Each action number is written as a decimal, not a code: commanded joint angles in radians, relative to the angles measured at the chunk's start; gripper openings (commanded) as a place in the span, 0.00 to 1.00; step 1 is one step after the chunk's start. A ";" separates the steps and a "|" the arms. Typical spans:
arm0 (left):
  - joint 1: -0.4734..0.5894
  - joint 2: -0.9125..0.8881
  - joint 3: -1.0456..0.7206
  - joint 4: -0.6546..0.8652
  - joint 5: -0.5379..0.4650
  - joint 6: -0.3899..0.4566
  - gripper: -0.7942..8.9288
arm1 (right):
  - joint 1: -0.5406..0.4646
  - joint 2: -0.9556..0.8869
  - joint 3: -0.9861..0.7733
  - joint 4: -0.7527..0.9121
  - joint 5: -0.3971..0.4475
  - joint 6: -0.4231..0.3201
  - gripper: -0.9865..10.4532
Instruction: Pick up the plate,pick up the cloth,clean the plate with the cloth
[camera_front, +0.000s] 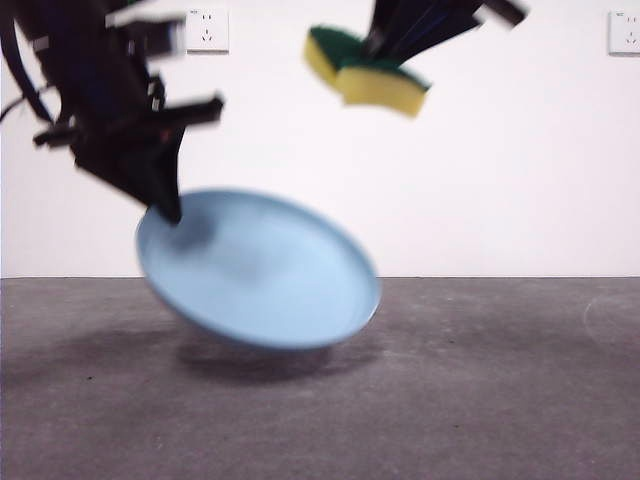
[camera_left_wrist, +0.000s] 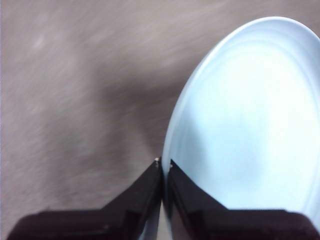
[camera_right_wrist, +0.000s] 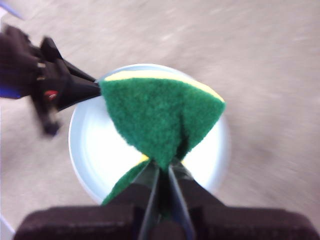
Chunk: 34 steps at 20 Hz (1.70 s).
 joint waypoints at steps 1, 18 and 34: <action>0.031 0.101 0.000 0.033 0.001 0.034 0.07 | 0.002 -0.056 -0.007 -0.062 0.080 0.006 0.07; 0.080 0.063 0.002 0.061 0.031 0.008 0.42 | -0.120 0.106 -0.007 -0.114 0.198 0.020 0.07; 0.050 -0.474 0.002 -0.154 0.102 -0.037 0.42 | -0.246 0.500 -0.006 -0.102 0.001 0.029 0.45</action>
